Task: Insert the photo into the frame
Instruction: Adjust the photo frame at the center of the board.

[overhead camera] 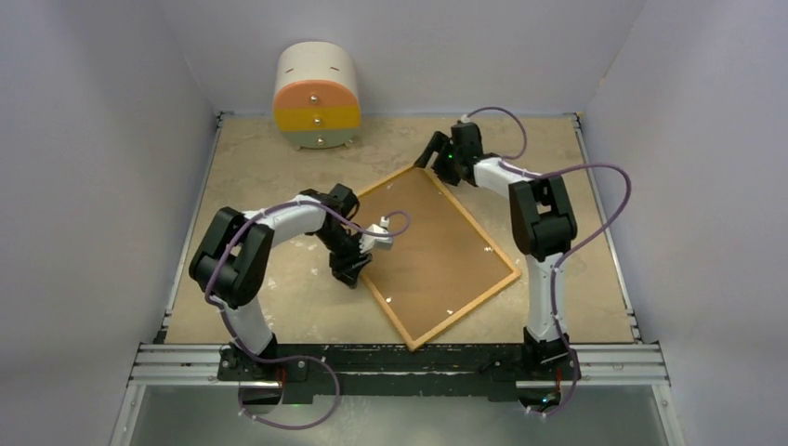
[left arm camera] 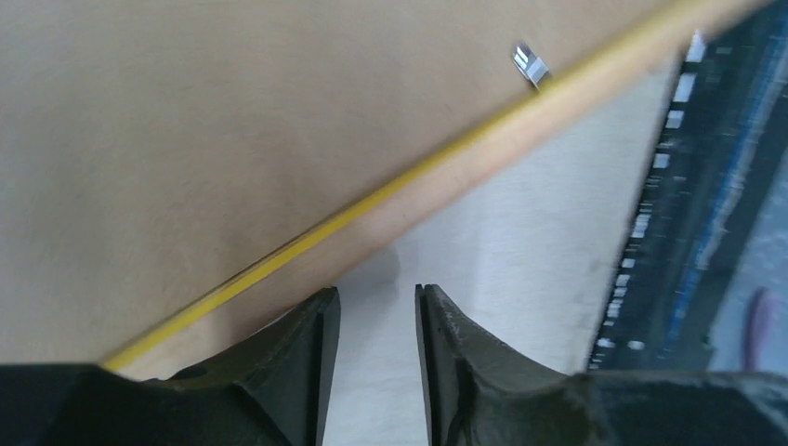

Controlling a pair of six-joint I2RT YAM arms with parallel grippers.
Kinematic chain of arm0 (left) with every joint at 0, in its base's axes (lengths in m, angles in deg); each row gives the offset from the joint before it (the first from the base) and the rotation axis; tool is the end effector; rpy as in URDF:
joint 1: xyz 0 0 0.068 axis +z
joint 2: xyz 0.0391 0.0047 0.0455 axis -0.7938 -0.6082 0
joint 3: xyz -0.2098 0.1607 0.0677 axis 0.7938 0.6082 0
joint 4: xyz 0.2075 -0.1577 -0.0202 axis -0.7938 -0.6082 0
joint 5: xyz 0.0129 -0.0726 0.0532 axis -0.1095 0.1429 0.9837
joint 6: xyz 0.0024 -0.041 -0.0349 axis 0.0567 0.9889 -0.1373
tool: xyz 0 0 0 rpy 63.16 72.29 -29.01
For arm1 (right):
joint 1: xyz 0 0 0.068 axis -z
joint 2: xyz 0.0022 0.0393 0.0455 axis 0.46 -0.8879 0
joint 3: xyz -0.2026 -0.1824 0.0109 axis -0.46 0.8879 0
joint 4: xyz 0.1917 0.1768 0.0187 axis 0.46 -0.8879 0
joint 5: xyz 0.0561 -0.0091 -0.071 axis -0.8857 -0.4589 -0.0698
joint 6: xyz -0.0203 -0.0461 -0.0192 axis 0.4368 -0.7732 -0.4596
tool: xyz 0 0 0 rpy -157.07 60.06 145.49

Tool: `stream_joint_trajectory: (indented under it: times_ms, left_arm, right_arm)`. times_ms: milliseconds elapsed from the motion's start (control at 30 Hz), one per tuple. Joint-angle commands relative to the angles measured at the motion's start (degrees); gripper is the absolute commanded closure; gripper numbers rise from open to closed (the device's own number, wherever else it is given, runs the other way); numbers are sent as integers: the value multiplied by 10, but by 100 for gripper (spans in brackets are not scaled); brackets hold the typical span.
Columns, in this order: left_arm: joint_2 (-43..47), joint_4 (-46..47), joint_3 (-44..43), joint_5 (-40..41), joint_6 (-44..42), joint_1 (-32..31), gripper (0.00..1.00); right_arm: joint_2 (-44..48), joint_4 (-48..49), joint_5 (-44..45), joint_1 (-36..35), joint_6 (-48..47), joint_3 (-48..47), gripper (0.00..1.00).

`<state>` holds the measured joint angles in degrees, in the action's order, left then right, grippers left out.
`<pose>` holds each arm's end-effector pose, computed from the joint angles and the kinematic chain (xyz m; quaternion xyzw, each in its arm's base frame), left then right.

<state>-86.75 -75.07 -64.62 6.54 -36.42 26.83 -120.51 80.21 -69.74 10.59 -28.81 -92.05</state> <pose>0.2655 -0.1498 0.1552 0.5640 0.7727 -0.2811 0.0761 0.4619 0.1441 0.1703 0.1792 0.8643 0.2840 0.3744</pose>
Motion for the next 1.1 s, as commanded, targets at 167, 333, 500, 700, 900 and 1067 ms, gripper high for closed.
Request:
stream_joint_trajectory:
  times_ms: [167, 333, 500, 700, 900, 1067]
  left_arm:
    - [6, -79, -98, -57, -54, -37, 41]
    - [26, -143, -179, -35, -81, 67, 39]
    - [-26, -13, -225, 36, 16, 167, 46]
    - [-113, 62, -257, 41, 76, 212, 56]
    - [-135, 89, -229, 35, 67, 214, 64]
    - [-135, 101, -198, 52, 45, 214, 67]
  right_arm:
    - [-35, -115, -151, -57, -60, -142, 13]
    - [59, -134, -10, -36, -80, -87, 3]
    - [196, -121, 69, 4, -28, 61, 1]
    - [349, -196, 62, 48, -1, 238, 1]
    - [529, -311, 81, 70, 8, 380, 1]
    - [595, -364, 84, 76, 27, 445, 1]
